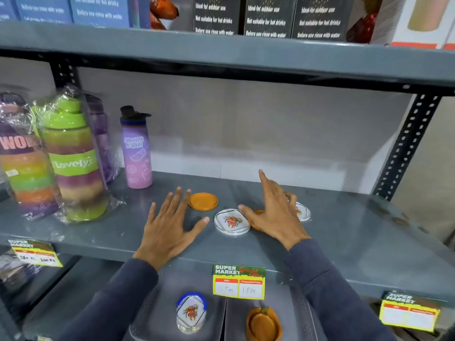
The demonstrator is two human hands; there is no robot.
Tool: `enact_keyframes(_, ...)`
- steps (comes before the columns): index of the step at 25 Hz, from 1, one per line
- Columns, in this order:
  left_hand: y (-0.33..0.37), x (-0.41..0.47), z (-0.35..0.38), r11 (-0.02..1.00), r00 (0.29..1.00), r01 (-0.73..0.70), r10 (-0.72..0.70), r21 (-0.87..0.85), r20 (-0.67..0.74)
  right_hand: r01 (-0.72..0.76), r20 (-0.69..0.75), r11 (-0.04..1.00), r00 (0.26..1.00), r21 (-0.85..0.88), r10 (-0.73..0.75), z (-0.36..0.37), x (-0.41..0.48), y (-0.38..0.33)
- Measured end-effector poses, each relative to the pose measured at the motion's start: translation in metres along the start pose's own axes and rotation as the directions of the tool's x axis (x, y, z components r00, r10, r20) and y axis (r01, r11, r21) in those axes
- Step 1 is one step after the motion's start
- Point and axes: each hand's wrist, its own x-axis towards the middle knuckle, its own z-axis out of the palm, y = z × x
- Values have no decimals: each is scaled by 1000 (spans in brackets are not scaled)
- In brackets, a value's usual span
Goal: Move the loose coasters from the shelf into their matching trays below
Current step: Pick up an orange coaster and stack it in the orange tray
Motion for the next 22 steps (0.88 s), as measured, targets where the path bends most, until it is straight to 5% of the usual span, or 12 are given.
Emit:
enact_keyframes(4,-8,3,5,995,968,90,-100,53,228,-122,246,986,958,-116,147,-8,-5,29)
enact_keyframes(12,-7,5,6,985,960,31,-76,167,271,-151,340,988,930,9,139,-1,-5,46)
enact_keyframes(18,-3,7,4,983,952,43,-94,178,291,44,-11,993,999,112,-43,-41,-17,9)
enact_keyframes(22,-1,6,3,980,946,43,-102,193,307,282,-323,955,915,88,-241,-104,-40,-44)
